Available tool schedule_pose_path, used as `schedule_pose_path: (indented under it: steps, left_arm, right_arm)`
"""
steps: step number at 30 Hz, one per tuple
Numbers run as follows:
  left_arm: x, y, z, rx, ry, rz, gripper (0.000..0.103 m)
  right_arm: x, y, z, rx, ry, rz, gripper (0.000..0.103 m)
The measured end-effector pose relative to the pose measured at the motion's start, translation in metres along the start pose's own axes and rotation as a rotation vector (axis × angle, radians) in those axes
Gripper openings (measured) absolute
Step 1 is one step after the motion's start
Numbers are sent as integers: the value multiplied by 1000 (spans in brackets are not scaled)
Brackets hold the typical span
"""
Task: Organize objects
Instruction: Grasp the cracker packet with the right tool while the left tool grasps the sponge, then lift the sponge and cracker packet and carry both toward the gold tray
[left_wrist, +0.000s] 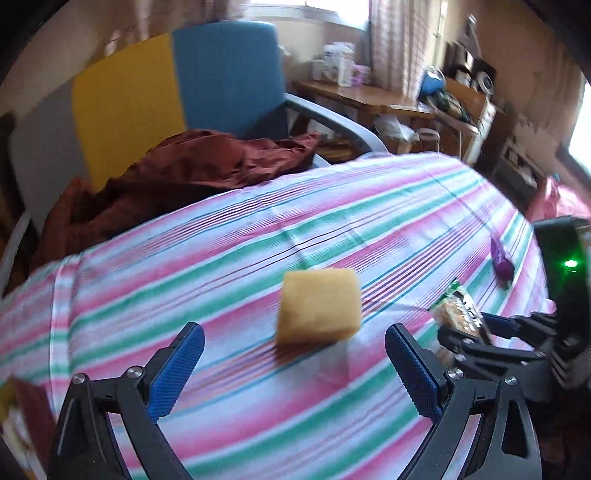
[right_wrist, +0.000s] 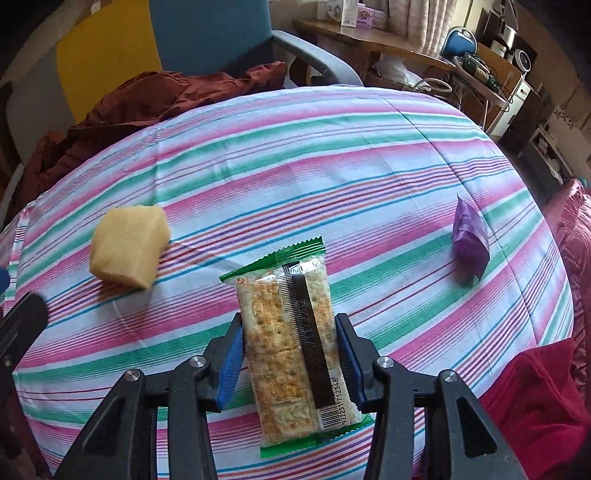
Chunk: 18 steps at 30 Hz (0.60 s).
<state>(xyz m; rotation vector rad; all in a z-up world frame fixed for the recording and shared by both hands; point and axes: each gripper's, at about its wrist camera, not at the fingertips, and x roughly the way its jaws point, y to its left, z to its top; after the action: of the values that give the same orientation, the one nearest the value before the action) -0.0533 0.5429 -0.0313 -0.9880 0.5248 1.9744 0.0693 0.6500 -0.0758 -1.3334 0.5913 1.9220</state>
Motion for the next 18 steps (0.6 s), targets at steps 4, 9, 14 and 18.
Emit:
schedule_pose_path:
  steps: [4, 9, 14, 18]
  left_arm:
    - [27, -13, 11, 55, 22, 3, 99]
    - [59, -16, 20, 78, 53, 29, 96]
    - [83, 2, 14, -14, 160, -112, 63]
    - [60, 2, -3, -13, 116, -77, 58]
  right_arm:
    - [7, -4, 1, 7, 28, -6, 47]
    - [12, 0, 1, -11, 44, -14, 47]
    - [17, 9, 2, -51, 52, -28, 48]
    - [18, 14, 2, -83, 43, -36, 48]
